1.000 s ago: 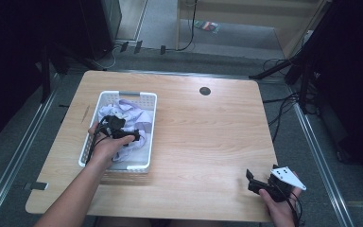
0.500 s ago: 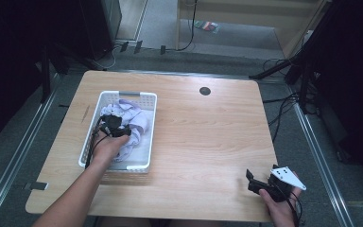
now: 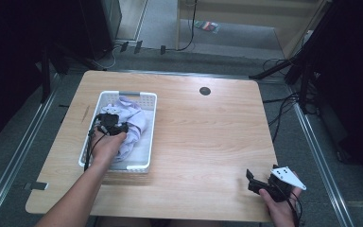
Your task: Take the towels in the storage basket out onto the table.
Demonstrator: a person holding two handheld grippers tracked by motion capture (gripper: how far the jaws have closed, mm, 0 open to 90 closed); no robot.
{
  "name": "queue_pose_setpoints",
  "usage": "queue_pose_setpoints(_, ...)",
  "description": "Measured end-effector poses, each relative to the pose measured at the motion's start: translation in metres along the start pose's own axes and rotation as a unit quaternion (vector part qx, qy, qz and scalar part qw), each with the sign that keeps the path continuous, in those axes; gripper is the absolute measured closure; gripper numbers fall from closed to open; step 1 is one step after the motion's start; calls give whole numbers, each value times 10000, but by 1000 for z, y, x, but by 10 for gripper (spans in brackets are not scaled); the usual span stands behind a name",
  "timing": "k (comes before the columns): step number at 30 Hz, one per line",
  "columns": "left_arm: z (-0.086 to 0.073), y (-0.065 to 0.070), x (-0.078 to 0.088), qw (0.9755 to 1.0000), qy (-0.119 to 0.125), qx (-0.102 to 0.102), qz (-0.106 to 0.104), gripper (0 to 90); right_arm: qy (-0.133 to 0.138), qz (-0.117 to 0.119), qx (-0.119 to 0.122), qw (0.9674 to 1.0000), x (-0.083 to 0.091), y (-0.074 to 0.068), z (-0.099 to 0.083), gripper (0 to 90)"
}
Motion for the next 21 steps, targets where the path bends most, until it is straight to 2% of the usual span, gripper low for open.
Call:
queue_pose_setpoints(3,2,2,3,9999,45,96,-101,624,0,5,-5,10000,0,0,0,0)
queue_pose_setpoints(4,4,4,6,9995,100,193,-221,623,2,3,2,10000,0,0,0,0)
queue_pose_setpoints(6,5,5,9,9991,130,257,-303,622,1,-1,2,10000,0,0,0,0)
queue_pose_setpoints(11,7,11,15,9987,232,270,-377,622,7,7,0,10000,0,0,0,0)
queue_pose_setpoints(16,15,19,28,9978,457,161,-452,620,14,11,-9,10000,0,0,0,0)
queue_pose_setpoints(21,21,19,37,9969,649,104,-428,615,13,17,-4,10000,0,0,0,0)
Point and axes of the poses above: each handheld gripper's, and its own axes: x roughly backward along the jaws, z roughly out of its top, y roughly to its right, the point moved 6 cm from there along -x, roughly forward along the jaws, and after that the axes turned 8 degrees about x, right-handed, at the moved point
